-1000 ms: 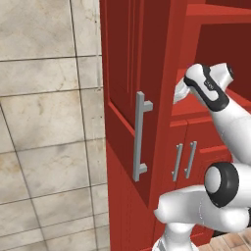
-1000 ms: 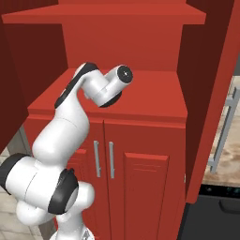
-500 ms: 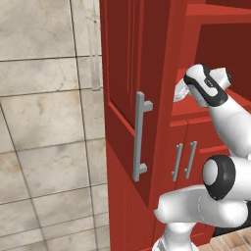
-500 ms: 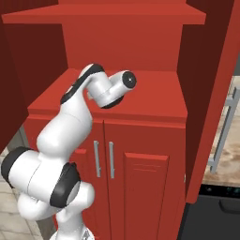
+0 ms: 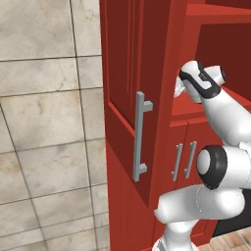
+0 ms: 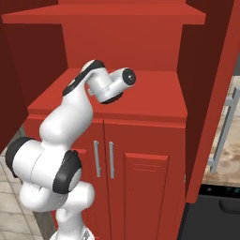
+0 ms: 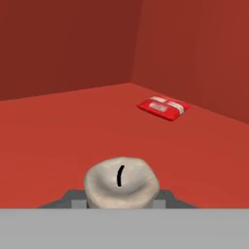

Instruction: Pick the candle and candle from the dining table and place them in the open cabinet. Close the cabinet after placing the objects.

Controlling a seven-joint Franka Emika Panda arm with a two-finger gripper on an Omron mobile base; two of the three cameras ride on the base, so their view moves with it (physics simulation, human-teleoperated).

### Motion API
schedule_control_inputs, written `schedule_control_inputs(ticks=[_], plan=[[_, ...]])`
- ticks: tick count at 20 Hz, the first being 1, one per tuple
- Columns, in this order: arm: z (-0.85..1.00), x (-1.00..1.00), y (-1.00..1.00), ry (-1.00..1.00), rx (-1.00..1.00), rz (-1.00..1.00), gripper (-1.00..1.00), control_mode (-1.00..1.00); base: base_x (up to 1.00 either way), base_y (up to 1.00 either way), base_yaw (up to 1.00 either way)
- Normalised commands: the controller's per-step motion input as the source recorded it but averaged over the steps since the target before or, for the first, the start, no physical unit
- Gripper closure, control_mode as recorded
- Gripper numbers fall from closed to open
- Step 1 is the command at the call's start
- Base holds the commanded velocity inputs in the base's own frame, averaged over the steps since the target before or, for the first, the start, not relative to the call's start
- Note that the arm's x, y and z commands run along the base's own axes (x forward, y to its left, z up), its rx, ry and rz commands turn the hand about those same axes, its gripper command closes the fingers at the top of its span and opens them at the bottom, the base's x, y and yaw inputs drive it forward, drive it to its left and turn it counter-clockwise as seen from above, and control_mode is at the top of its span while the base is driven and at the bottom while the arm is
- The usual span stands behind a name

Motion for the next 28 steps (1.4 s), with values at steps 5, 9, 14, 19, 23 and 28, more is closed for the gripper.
schedule_control_inputs(ticks=[5, 9, 14, 19, 23, 28], plan=[[-0.33, 0.11, 0.01, -0.16, 0.01, 0.0, 1.0, -1.0, 0.0, 0.0, 0.0], [-0.23, 0.22, 0.03, -0.05, 0.01, 0.0, 1.0, -1.0, 0.0, 0.0, 0.0], [-0.24, 0.33, 0.13, 0.0, 0.0, 0.0, -1.0, -1.0, 0.0, 0.0, 0.0], [-0.08, 0.11, 0.05, 0.0, 0.0, 0.01, -1.0, -1.0, 0.0, 0.0, 0.0], [-0.03, -0.05, 0.0, -0.03, 0.01, 0.0, -1.0, -1.0, 0.0, 0.0, 0.0], [-0.01, -0.36, 0.0, -0.06, 0.02, 0.0, -1.0, -1.0, 0.0, 0.0, 0.0]])
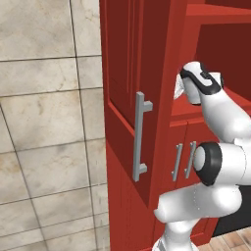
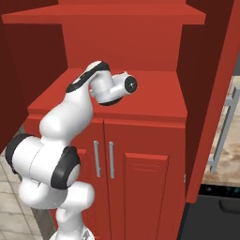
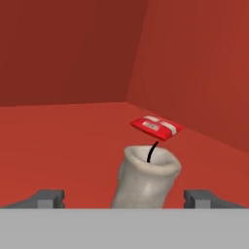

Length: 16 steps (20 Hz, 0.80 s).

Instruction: Pick the candle and candle from the dining table and place them in the open cabinet. Close the cabinet after placing the objects.

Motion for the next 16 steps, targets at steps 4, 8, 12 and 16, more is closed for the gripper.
schedule_control_inputs(ticks=[4, 8, 12, 16], plan=[[0.0, -0.4, -0.03, -0.01, 0.02, 0.0, -1.0, -1.0, 0.0, 0.0, 0.0], [0.01, -0.46, -0.09, 0.0, 0.03, 0.0, -1.0, -1.0, 0.0, 0.0, 0.0], [0.04, -0.6, -0.18, 0.0, 0.01, -0.01, -1.0, -1.0, 0.0, 0.0, 0.0], [-0.01, -0.64, -0.2, 0.0, 0.0, -0.02, -1.0, -1.0, 0.0, 0.0, 0.0]])
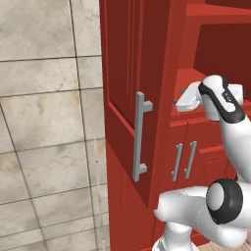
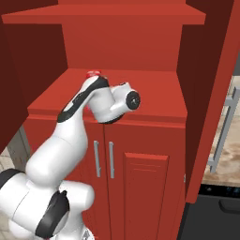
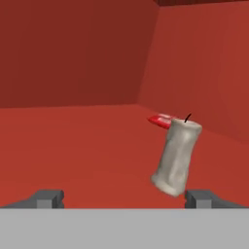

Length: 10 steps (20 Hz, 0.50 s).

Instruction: Pick the candle and candle from the dining table and place them in the open cabinet. Close the cabinet after placing the objects.

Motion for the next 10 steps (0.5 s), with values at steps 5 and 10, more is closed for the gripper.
schedule_control_inputs(ticks=[5, 10], plan=[[-0.18, -0.71, -0.11, 0.0, 0.0, -0.01, -1.0, -1.0, 0.0, 0.0, 0.0], [-0.28, -0.62, -0.01, 0.0, -0.02, 0.0, -1.0, -1.0, 0.0, 0.0, 0.0]])
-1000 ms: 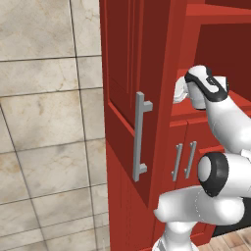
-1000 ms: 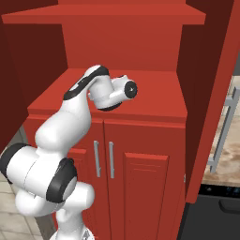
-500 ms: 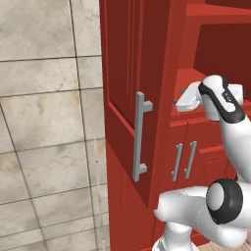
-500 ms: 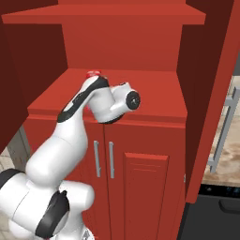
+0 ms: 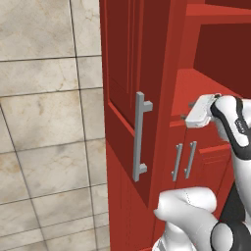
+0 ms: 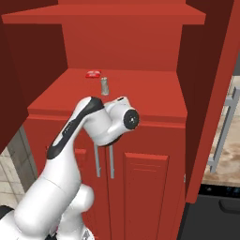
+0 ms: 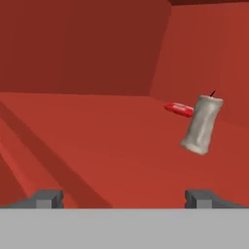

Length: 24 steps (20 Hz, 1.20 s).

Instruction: Pick the candle and candle from the dining table and place them in the open cabinet. Close the cabinet after placing the objects.

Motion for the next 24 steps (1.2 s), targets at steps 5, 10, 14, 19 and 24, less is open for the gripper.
schedule_control_inputs(ticks=[5, 10, 14, 19, 24], plan=[[-0.23, -0.58, 0.0, 0.0, -0.01, 0.0, -1.0, -1.0, 0.0, 0.0, 0.0], [0.0, -0.05, 0.0, 0.0, 0.0, -0.01, -1.0, -1.0, 0.0, 0.0, 0.0], [-0.03, -0.41, 0.0, -0.1, 0.0, -0.02, -1.0, -1.0, 0.0, 0.0, 0.0], [0.0, 0.0, 0.0, 0.0, 0.0, 0.0, -1.0, 1.0, -1.0, -0.14, -0.12], [0.0, 0.0, 0.0, 0.0, 0.0, 0.0, -1.0, 1.0, -1.0, -0.13, -0.13]])
